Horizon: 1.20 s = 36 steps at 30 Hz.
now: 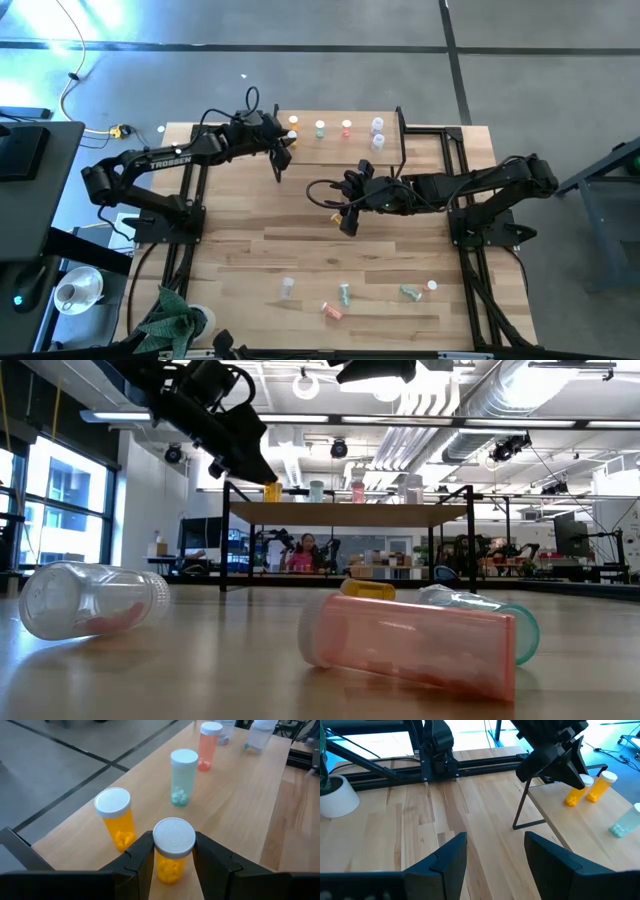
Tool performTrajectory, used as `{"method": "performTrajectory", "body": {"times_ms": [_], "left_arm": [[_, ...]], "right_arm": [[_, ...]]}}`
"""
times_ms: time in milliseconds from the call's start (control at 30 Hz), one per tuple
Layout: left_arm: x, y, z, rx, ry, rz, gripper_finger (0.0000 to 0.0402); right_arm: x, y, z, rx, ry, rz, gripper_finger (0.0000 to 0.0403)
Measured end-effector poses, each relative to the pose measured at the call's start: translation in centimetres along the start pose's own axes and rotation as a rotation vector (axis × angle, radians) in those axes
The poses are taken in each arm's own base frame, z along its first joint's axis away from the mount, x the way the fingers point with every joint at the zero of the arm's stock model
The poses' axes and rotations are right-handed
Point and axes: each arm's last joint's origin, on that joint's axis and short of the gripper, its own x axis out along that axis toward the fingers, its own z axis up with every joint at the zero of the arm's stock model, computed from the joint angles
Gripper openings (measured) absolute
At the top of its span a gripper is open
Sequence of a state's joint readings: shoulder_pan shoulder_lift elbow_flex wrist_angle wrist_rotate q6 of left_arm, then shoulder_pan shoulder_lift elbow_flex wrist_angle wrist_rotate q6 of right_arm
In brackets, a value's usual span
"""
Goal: Pick and place medicine bottles onto shelf by color
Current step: Put the orange pill bottle on the shelf aligned with the orange pill bottle, then put the pink pill bottle on the shelf aligned with the pink pill bottle
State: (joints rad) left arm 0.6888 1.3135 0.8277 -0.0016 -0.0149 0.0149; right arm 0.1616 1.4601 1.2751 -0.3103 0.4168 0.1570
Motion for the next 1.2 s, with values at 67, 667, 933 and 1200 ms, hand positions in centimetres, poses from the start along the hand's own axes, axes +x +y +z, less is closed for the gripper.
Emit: {"method": "performTrajectory", "body": {"times_ms": [67,667,933,1200], "left_arm": [[0.0,0.0,0.0,-0.006,0.002,-0.007,0.0115],[0.0,0.0,0.0,-0.045,-0.001,-0.003,0.0130],[0.1,0.0,-0.1,-0.039,0.004,-0.003,0.0189],[-1.2,0.0,0.7,-0.065,-0.050,-0.005,0.0224]], "right_arm": [[0.0,0.0,0.0,-0.001,0.000,0.000,0.0188],[0.0,0.0,0.0,-0.001,0.001,0.000,0.0188],[0.0,0.0,0.0,-0.001,0.002,0.000,0.0188],[0.0,0.0,-0.2,0.018,0.015,-0.003,0.0188]]}}
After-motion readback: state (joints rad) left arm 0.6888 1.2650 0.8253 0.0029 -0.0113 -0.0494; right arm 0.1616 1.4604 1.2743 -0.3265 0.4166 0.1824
